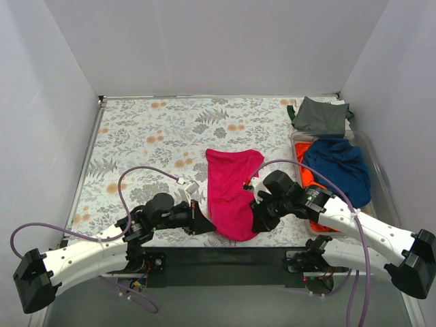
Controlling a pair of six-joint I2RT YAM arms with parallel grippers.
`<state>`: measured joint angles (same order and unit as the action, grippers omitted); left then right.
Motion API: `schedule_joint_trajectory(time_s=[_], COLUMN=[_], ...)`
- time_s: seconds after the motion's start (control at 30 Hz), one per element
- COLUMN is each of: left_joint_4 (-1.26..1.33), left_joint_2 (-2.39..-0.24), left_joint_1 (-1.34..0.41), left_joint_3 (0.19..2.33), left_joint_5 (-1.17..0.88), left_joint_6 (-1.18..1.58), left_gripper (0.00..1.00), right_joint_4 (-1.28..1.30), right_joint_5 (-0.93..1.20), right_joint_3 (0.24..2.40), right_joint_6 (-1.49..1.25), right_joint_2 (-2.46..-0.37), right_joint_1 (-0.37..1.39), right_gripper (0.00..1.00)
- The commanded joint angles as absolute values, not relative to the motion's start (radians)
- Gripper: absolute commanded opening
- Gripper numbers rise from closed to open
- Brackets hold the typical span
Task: Fold and stack the t-shirts
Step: Fold the tshirt
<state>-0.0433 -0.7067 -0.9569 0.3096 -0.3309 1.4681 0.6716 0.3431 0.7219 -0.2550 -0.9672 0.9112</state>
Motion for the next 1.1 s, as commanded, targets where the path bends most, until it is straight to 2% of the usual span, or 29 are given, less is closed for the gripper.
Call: schedule_joint_trajectory(time_s=[0.0, 0.17, 0.47, 0.8, 1.07], left_joint_4=[-0.008, 0.020, 0.129, 0.190, 0.233], left_joint_2=[-0.666, -0.620, -0.670, -0.813, -0.943], left_joint_1=[-0.968, -0.969, -0.969, -0.968, -0.945], left_joint_3=[0.344, 0.357, 0.383, 0.466, 0.506], left_joint_5=[-0.448, -0.385, -0.132, 0.061, 0.098], left_joint_6=[1.437, 1.416, 1.376, 1.238, 1.177], left_gripper=[0.00, 0.00, 0.00, 0.00, 0.00], right_joint_4=[0.718, 0.710, 0.606, 0.532, 0.503], right_joint_5=[0.498, 0.457, 0.180, 0.005, 0.005], right_joint_3=[0.778, 0.854, 0.910, 0.922, 0.986], right_joint_6=[-0.187, -0.164, -0.183, -0.150, -0.117], right_joint_2=[-0.934, -0.916, -0.879, -1.006, -1.106], right_joint_1=[0.917, 0.917, 0.916, 0.856, 0.773], right_gripper=[0.01, 0.01, 0.01, 0.01, 0.01])
